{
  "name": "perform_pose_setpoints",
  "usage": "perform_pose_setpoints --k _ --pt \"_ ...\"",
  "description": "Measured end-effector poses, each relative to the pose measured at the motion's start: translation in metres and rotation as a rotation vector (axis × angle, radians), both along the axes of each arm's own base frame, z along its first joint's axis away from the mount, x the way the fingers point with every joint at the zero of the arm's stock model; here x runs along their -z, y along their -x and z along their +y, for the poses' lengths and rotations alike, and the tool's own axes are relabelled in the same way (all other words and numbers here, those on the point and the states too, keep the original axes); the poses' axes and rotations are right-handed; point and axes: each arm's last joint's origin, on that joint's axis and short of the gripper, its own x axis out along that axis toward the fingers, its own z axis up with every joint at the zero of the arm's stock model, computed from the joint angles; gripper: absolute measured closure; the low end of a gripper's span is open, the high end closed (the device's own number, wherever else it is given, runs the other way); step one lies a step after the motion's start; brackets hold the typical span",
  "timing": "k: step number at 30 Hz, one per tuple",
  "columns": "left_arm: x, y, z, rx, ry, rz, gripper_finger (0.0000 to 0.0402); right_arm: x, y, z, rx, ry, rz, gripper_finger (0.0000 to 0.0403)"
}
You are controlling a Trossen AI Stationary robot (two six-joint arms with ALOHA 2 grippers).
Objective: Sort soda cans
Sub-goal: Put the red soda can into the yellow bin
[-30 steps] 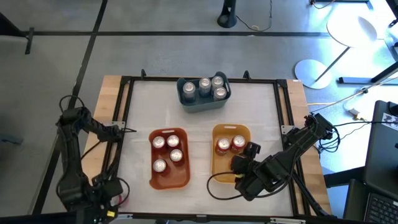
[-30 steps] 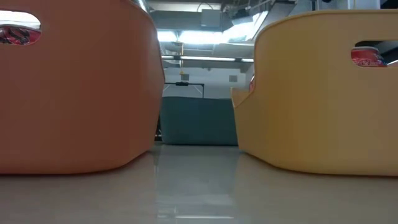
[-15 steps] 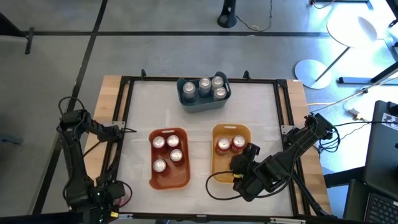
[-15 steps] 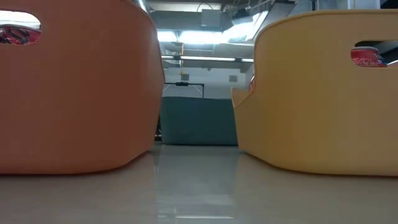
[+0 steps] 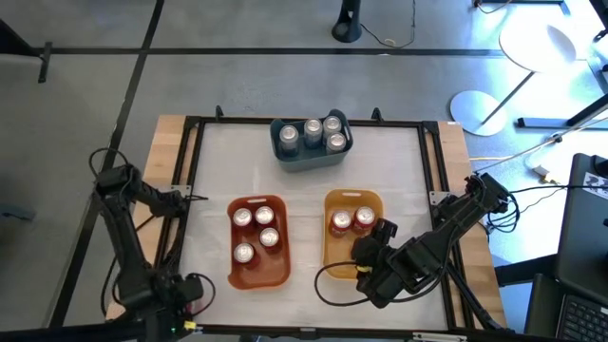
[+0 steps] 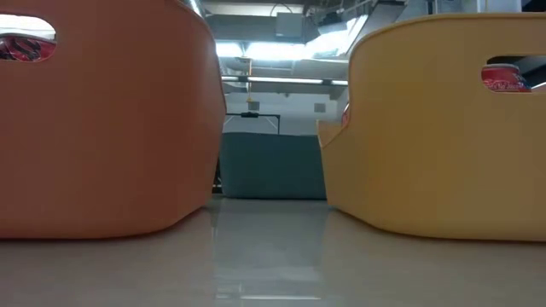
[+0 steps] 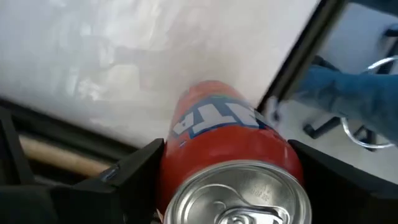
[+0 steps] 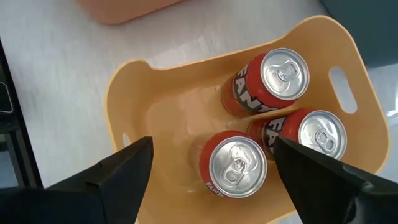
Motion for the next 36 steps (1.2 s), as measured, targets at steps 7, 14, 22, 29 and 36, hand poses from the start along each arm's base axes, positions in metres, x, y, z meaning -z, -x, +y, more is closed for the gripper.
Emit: perform_pose_setpoints --k 7,14,22,29,36 --pt "-0.051 -0.039 0.009 0.023 0.057 -0.064 0.0109 0.001 0.004 -0.002 -0.011 -0.002 0.067 0.0072" --pt "-0.118 -0.096 0.048 0.043 -0.006 -0.351 0.0109 0.002 0.006 -0.004 -0.027 0.02 0.093 0.0072" --pt "-0.136 -0.16 0.118 0.053 -0.109 -0.48 0.0109 0.0 0.017 -0.013 -0.004 0.083 0.185 0.0072" --pt "-0.129 -0.216 0.171 0.047 -0.203 -0.597 0.0109 -0.008 0.021 -0.018 -0.008 0.09 0.161 0.0072" --pt "-0.095 -0.273 0.195 0.085 -0.214 -0.655 0.0109 -0.015 0.024 -0.022 -0.016 0.128 0.112 0.0072"
